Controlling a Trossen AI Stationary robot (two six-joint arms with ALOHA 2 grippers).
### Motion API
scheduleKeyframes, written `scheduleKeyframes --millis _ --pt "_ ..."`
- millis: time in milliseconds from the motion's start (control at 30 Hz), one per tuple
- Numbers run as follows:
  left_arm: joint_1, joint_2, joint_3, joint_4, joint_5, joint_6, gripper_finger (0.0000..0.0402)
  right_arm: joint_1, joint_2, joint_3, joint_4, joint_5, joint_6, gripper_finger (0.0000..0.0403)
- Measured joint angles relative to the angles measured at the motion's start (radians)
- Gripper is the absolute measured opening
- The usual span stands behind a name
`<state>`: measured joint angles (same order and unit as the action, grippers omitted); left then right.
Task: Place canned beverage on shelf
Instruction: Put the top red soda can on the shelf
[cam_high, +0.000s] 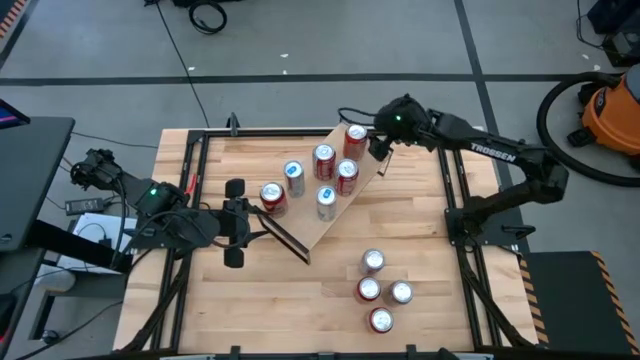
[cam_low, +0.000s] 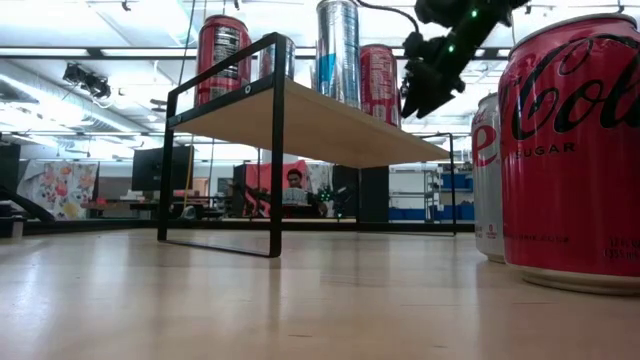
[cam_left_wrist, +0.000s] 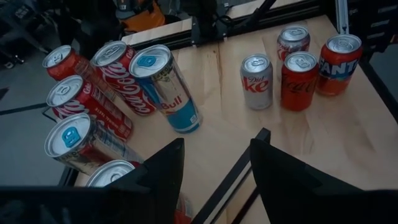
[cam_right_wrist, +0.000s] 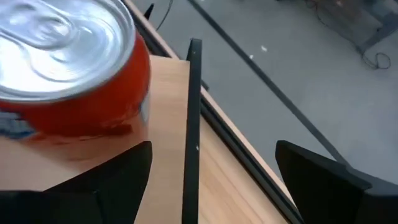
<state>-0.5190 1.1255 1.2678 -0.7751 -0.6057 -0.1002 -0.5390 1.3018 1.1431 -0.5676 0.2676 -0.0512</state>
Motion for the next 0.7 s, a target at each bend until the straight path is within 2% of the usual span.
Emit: scheduleKeyframes --millis 167,700 --pt "0.000 0.000 0.000 0.000 0.000 -0.004 0.0192 0.000 0.009 -0.047 0.118 0.005 0.034 0.0351" --pt "0.000 0.000 0.000 -0.001 -0.001 -0.003 0.0192 0.006 0.119 -0.049 0.190 -0.076 0.023 0.0351"
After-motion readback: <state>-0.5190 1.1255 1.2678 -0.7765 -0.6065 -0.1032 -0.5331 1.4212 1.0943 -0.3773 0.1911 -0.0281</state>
